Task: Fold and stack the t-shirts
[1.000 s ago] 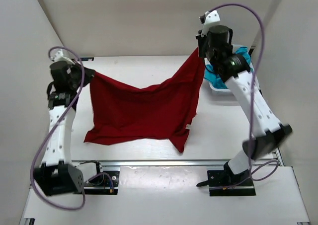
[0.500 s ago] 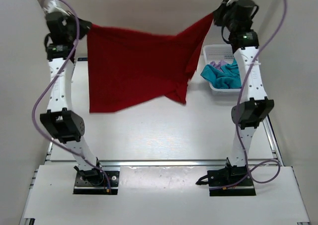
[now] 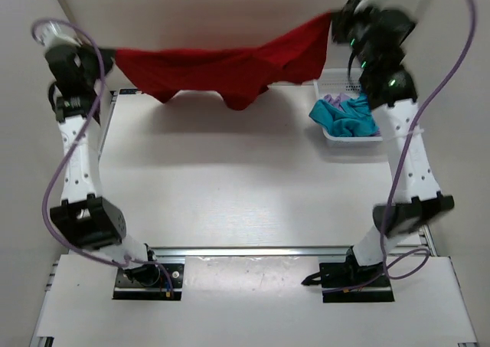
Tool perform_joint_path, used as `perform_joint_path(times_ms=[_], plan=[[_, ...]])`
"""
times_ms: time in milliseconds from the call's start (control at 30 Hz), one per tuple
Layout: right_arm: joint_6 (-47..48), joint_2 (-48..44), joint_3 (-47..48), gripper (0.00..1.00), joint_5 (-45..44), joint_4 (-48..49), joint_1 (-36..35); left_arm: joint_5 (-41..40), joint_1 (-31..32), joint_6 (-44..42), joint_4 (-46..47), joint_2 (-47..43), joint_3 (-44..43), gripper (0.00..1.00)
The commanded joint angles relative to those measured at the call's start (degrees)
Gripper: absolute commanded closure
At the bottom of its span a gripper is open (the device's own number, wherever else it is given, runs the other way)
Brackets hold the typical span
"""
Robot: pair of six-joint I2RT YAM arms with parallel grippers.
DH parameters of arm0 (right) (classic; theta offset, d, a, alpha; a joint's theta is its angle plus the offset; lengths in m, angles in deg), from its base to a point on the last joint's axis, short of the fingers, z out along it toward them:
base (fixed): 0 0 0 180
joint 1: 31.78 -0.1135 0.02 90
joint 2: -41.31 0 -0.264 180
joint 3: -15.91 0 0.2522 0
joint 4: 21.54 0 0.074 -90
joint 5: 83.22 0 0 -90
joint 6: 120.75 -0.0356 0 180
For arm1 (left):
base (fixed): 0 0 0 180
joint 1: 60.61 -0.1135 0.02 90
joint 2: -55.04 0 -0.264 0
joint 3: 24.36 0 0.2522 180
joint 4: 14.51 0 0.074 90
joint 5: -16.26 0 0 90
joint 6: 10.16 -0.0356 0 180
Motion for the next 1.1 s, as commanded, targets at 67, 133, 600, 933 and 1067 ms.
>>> perform_joint_path(times_ms=[67, 133, 600, 933, 1067], plan=[[0.42, -22.80, -42.90, 1.00, -12.51, 1.80, -7.07, -6.70, 2.07, -5.36, 3.72, -20.84, 31.14, 1.00], [-4.24, -28.87, -56.29, 1.00, -10.85, 0.67, -8.66, -5.48, 0.93, -5.10, 3.47, -28.65, 41.08, 1.00], [-21.75, -62.65, -93.17, 1.00, 6.89, -19.89, -6.91, -4.15, -2.86, -6.50, -9.11, -56.36, 80.67, 1.00], [-20.97, -58.56, -94.23, 0.99, 3.47, -17.90, -9.11, -5.12, -2.40, -7.55, -11.40, -58.92, 80.08, 1.00], [-18.94, -47.67, -93.00, 1.00, 8.22, -7.53, -2.87, -5.81, -1.64, -6.59, -9.29, -54.44, 77.71, 1.00]])
